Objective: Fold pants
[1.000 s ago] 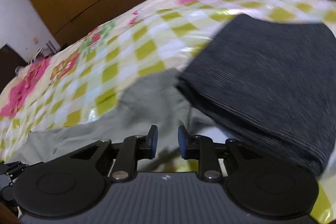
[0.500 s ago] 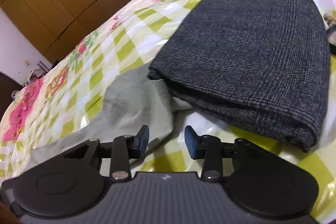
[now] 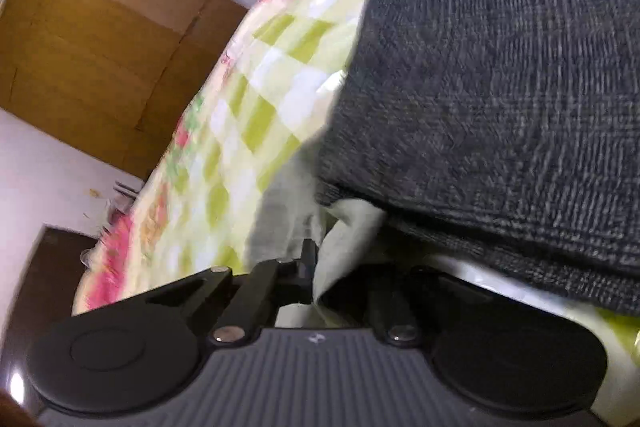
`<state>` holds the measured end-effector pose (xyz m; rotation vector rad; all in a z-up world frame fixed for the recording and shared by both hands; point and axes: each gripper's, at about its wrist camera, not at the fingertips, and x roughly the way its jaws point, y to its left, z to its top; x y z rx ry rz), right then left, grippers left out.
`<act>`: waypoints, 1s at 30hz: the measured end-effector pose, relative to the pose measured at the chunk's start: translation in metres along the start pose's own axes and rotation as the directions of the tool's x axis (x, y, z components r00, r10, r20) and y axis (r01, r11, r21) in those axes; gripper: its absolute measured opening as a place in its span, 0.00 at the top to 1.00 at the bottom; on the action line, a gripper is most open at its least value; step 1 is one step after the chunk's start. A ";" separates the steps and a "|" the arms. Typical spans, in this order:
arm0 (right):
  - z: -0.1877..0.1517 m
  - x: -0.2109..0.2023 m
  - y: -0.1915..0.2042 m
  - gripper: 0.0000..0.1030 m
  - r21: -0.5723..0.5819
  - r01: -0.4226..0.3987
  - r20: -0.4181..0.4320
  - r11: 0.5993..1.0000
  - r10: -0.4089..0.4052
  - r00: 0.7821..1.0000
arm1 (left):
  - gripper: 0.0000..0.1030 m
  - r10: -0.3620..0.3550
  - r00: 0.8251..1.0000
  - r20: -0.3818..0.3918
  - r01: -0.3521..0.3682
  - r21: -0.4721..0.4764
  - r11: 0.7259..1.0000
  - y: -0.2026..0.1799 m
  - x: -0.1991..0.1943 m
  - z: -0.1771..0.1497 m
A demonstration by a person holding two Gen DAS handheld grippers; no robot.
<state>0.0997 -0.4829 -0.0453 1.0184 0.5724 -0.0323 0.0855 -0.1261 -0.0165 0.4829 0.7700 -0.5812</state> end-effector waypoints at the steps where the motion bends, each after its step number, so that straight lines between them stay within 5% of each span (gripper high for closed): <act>1: 0.001 -0.012 0.004 0.94 -0.001 -0.018 0.029 1.000 0.018 0.999 | 0.56 -0.010 1.000 0.008 0.010 0.005 1.000 -0.003 -0.001 0.000; 6: 0.002 -0.067 0.021 0.90 -0.067 0.009 0.194 0.998 0.004 0.981 | 0.56 -0.017 0.999 0.029 0.016 0.049 0.999 -0.018 0.002 0.000; 11: -0.008 -0.038 0.004 0.84 -0.057 0.085 0.084 0.995 -0.080 0.993 | 0.56 -0.025 0.999 0.047 0.024 0.031 0.999 -0.018 -0.003 -0.002; 15: -0.022 -0.031 -0.007 0.67 -0.024 0.125 0.082 0.992 -0.122 0.989 | 0.56 -0.035 0.997 0.065 0.034 0.018 0.999 -0.018 -0.006 -0.007; 19: -0.025 -0.025 -0.013 0.63 -0.008 0.149 0.076 0.989 -0.148 0.986 | 0.56 -0.050 0.996 0.078 0.051 -0.003 0.999 -0.014 -0.005 -0.008; 22: -0.021 -0.015 -0.014 0.68 0.009 0.135 0.058 0.991 -0.135 0.989 | 0.55 -0.056 0.995 0.085 0.058 -0.015 0.998 -0.013 -0.005 -0.010; 24: -0.018 -0.013 -0.009 0.91 0.026 0.119 0.067 0.993 -0.121 0.990 | 0.55 -0.059 0.994 0.095 0.061 -0.021 0.998 -0.012 -0.007 -0.010; 28: -0.016 -0.029 0.014 0.92 0.015 0.057 0.120 0.998 -0.058 0.991 | 0.53 -0.017 0.987 0.160 0.025 -0.046 0.999 -0.008 -0.010 -0.010; 30: -0.017 -0.040 0.027 0.92 -0.033 0.049 0.164 0.998 -0.043 0.986 | 0.53 0.000 0.992 0.129 0.009 -0.064 0.998 -0.006 0.000 -0.008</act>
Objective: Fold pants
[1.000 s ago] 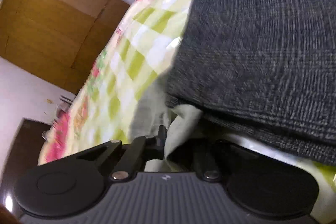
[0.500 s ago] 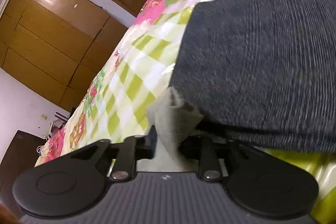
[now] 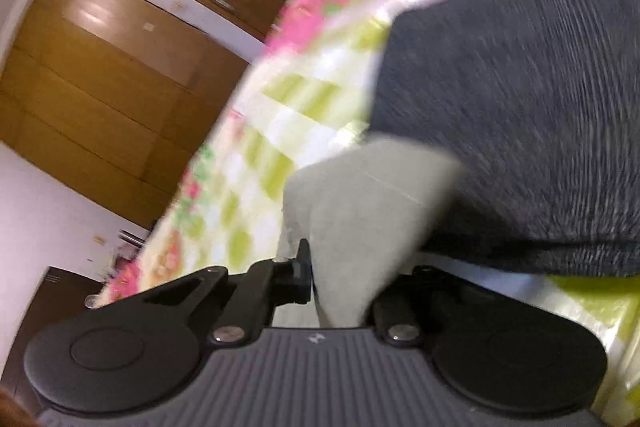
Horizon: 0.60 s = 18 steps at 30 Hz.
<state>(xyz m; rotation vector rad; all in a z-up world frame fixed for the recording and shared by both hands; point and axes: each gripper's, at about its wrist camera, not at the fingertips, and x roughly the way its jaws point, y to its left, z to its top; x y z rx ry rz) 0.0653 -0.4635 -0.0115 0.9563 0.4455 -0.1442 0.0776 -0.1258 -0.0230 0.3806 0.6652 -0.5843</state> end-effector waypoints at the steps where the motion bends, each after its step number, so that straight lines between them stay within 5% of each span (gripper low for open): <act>1: 0.001 0.001 0.005 0.92 -0.035 0.031 0.002 0.999 -0.031 1.000 | 0.52 -0.006 1.000 -0.029 0.006 0.003 1.000 0.000 0.008 0.000; 3: 0.003 0.016 0.007 0.92 -0.076 0.139 -0.048 0.987 -0.143 0.989 | 0.51 -0.005 1.000 -0.022 0.005 0.014 1.000 0.002 0.010 0.002; 9: 0.002 0.005 0.017 0.92 -0.078 0.186 -0.024 0.979 -0.188 0.982 | 0.42 0.006 0.997 -0.079 -0.011 -0.060 0.998 0.035 -0.006 -0.008; 12: -0.005 0.001 0.046 0.92 -0.158 0.171 0.009 0.973 -0.171 0.985 | 0.42 0.060 0.998 -0.035 -0.063 -0.116 0.991 0.052 -0.030 -0.021; 15: -0.017 -0.001 0.086 0.92 -0.259 0.136 0.011 0.956 -0.137 0.990 | 0.42 0.046 0.995 -0.089 -0.059 -0.153 0.987 0.069 -0.025 -0.036; 18: -0.030 0.004 0.129 0.92 -0.353 0.081 -0.025 0.932 -0.096 0.995 | 0.42 0.057 0.997 -0.050 -0.066 -0.207 0.976 0.083 -0.042 -0.043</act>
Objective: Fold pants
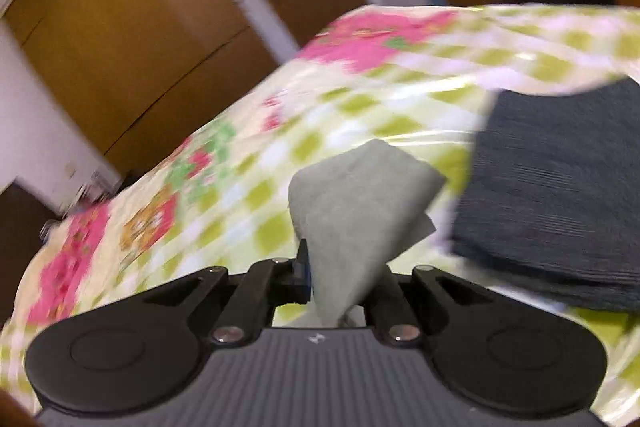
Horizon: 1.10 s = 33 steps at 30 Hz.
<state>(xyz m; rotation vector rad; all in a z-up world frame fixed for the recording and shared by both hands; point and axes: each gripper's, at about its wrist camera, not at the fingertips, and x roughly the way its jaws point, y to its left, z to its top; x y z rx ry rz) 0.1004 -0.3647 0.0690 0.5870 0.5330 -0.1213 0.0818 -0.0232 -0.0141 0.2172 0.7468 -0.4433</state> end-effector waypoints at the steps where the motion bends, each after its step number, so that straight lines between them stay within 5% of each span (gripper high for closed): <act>1: -0.001 0.005 0.017 0.92 -0.046 -0.013 0.001 0.999 0.013 1.000 | 0.42 0.013 1.000 0.017 -0.012 -0.012 1.000 0.006 -0.007 -0.001; 5: -0.022 0.017 0.091 0.92 -0.246 -0.088 -0.053 0.965 0.077 0.996 | 0.42 0.081 0.995 0.055 -0.077 -0.066 0.995 0.042 -0.032 -0.009; 7: -0.050 0.026 0.129 0.92 -0.393 -0.122 -0.098 0.911 0.091 0.991 | 0.42 0.121 0.991 0.058 -0.115 -0.103 0.988 0.061 -0.043 -0.016; 10: -0.114 0.048 0.188 0.91 -0.671 -0.131 -0.124 0.730 0.063 0.990 | 0.42 0.171 0.984 0.047 -0.163 -0.144 0.976 0.082 -0.058 -0.033; 13: -0.185 0.064 0.224 0.91 -0.831 -0.175 -0.168 0.527 0.061 0.984 | 0.42 0.186 0.982 0.019 -0.180 -0.171 0.969 0.095 -0.066 -0.049; 16: -0.229 0.078 0.238 0.88 -0.871 -0.205 -0.216 0.446 0.027 0.976 | 0.42 0.182 0.983 0.014 -0.176 -0.190 0.966 0.099 -0.073 -0.059; 22: -0.246 0.078 0.233 0.86 -0.902 -0.198 -0.215 0.385 0.000 0.977 | 0.41 0.163 0.986 0.045 -0.150 -0.216 0.965 0.104 -0.078 -0.061; 26: -0.233 0.071 0.231 0.85 -0.886 -0.181 -0.200 0.426 0.001 0.980 | 0.41 0.158 0.986 0.053 -0.142 -0.229 0.963 0.107 -0.080 -0.062; 28: -0.228 0.071 0.231 0.73 -0.871 -0.189 -0.214 0.453 -0.005 0.977 | 0.41 0.154 0.986 0.056 -0.137 -0.236 0.962 0.109 -0.080 -0.062; 30: -0.222 0.072 0.232 0.71 -0.847 -0.208 -0.240 0.488 -0.003 0.971 | 0.41 0.150 0.987 0.053 -0.133 -0.243 0.961 0.109 -0.079 -0.063; 33: -0.225 0.072 0.237 0.71 -0.855 -0.215 -0.240 0.473 0.007 0.971 | 0.41 0.153 0.987 0.057 -0.135 -0.244 0.960 0.108 -0.080 -0.064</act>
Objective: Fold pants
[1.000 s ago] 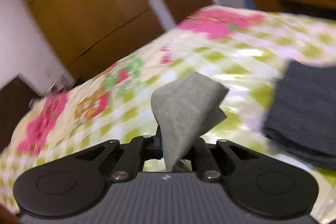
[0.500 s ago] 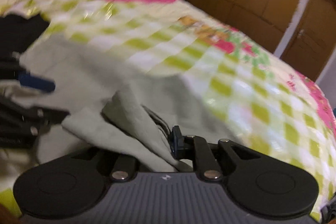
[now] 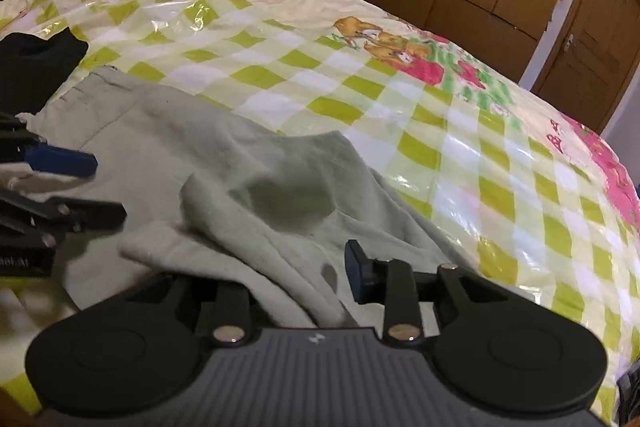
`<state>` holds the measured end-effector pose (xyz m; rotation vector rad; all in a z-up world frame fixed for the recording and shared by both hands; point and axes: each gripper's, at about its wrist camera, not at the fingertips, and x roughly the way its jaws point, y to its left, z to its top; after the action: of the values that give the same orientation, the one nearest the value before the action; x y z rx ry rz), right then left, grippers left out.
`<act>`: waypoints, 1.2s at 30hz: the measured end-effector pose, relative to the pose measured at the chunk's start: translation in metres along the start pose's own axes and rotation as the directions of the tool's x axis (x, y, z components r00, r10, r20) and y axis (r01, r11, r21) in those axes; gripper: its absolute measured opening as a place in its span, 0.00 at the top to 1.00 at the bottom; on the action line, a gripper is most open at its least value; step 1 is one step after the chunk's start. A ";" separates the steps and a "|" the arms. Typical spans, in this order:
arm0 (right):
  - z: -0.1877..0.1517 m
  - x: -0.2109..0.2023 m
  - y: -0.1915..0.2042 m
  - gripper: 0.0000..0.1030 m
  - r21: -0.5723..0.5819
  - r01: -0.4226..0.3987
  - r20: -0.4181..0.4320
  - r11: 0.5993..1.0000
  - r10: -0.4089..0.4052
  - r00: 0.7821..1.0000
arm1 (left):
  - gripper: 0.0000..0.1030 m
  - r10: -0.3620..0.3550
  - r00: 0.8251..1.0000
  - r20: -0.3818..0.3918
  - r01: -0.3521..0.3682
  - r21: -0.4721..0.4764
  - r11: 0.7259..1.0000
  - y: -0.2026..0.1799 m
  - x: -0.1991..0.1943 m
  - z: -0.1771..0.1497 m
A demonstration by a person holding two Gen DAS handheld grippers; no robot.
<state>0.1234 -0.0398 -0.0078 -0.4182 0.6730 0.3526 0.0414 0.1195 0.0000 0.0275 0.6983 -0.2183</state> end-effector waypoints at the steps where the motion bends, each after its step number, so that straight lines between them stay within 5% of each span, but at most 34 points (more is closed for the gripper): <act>1: -0.001 0.000 0.002 0.72 -0.009 -0.001 0.003 1.000 0.001 1.000 | 0.41 -0.001 1.000 0.002 0.001 0.001 1.000 0.000 -0.001 0.000; 7: 0.003 0.003 0.006 0.75 -0.015 -0.012 -0.001 1.000 0.012 1.000 | 0.41 -0.012 1.000 0.005 0.012 0.060 0.998 -0.005 -0.003 0.002; 9: 0.009 0.003 0.003 0.98 0.003 -0.045 -0.002 0.999 0.045 0.999 | 0.41 0.027 0.999 0.024 -0.030 0.130 0.991 -0.007 -0.006 0.003; 12: 0.022 0.006 -0.017 0.98 0.151 -0.101 -0.024 0.983 0.106 0.994 | 0.41 0.097 0.994 0.040 -0.103 0.203 0.974 -0.003 -0.008 0.000; 16: 0.044 -0.005 -0.042 0.98 0.308 -0.129 0.032 0.942 0.125 0.992 | 0.41 0.088 0.996 0.003 -0.087 0.168 0.982 0.013 -0.003 -0.008; 22: 0.083 -0.008 -0.016 0.98 0.250 -0.162 0.119 0.955 0.136 0.984 | 0.41 0.067 0.997 -0.028 -0.063 0.118 0.991 0.021 0.006 -0.019; 28: 0.091 0.023 0.048 0.98 0.166 -0.224 0.068 0.961 0.215 0.974 | 0.40 0.042 0.999 -0.022 -0.040 0.084 0.996 0.026 0.006 -0.023; 36: 0.112 0.026 0.064 0.98 0.218 -0.264 0.124 0.940 0.242 0.962 | 0.40 0.009 1.000 -0.013 -0.008 0.046 0.999 0.033 0.006 -0.026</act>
<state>0.1724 0.0738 0.0380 -0.0887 0.6674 0.5284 0.0360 0.1529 -0.0249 0.0759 0.7058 -0.2262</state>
